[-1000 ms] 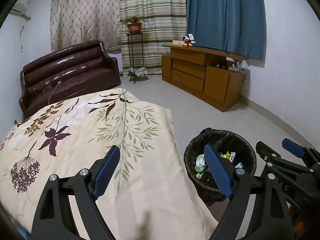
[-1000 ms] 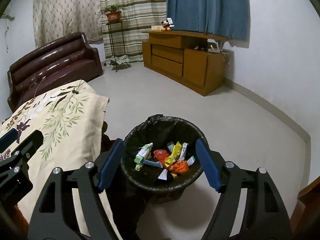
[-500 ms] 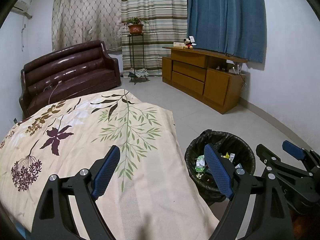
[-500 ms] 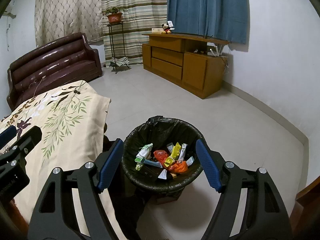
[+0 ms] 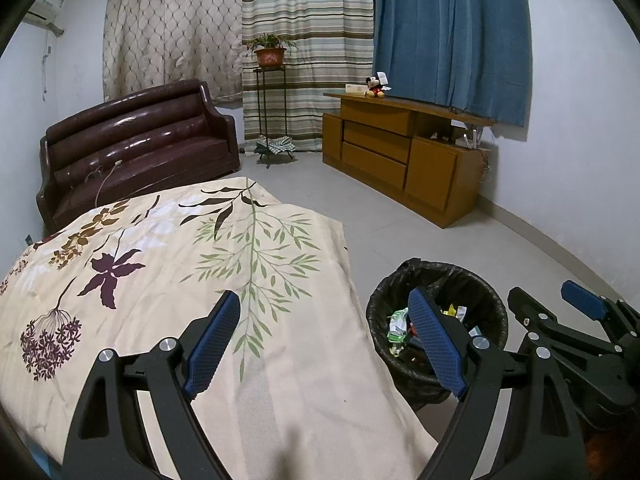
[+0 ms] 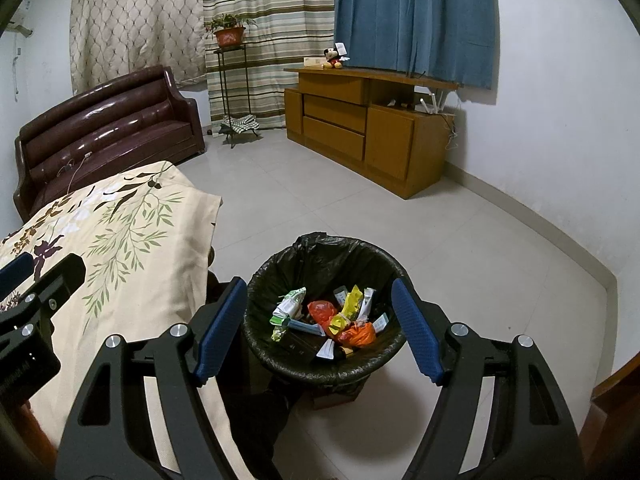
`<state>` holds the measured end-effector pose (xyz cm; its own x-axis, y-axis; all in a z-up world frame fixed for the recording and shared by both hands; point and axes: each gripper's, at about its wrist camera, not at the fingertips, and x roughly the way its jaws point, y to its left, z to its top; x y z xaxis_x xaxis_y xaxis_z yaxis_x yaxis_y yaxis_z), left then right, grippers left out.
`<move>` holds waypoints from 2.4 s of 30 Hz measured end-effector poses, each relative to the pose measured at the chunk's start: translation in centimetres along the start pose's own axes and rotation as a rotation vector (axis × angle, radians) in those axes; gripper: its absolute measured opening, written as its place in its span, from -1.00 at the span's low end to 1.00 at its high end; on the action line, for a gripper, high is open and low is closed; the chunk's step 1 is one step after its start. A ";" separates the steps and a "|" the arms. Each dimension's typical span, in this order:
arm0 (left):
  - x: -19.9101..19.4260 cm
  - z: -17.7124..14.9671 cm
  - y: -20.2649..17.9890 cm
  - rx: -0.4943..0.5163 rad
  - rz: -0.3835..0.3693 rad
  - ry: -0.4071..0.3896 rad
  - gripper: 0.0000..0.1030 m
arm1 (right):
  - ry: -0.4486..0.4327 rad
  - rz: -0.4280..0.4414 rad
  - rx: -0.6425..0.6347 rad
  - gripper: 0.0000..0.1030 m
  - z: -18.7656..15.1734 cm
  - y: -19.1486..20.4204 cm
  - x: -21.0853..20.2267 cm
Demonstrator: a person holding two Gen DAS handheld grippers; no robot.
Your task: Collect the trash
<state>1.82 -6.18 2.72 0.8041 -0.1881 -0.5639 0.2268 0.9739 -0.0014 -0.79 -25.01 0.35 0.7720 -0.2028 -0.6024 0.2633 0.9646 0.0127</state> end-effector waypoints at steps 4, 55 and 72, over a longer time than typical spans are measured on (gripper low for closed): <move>0.0 0.0 0.0 -0.002 0.000 0.001 0.62 | 0.000 0.000 0.001 0.41 0.0 0.0 0.0; -0.4 -0.2 -1.1 -0.003 -0.006 -0.027 0.62 | -0.003 -0.001 -0.003 0.41 -0.2 0.2 0.1; -1.0 -0.1 -0.8 -0.005 -0.046 -0.033 0.65 | -0.003 -0.001 -0.003 0.41 -0.3 0.4 0.0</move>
<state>0.80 -6.75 3.14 0.8106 -0.2365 -0.5357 0.2612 0.9648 -0.0307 -0.86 -24.60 0.11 0.7734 -0.2046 -0.6000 0.2623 0.9649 0.0091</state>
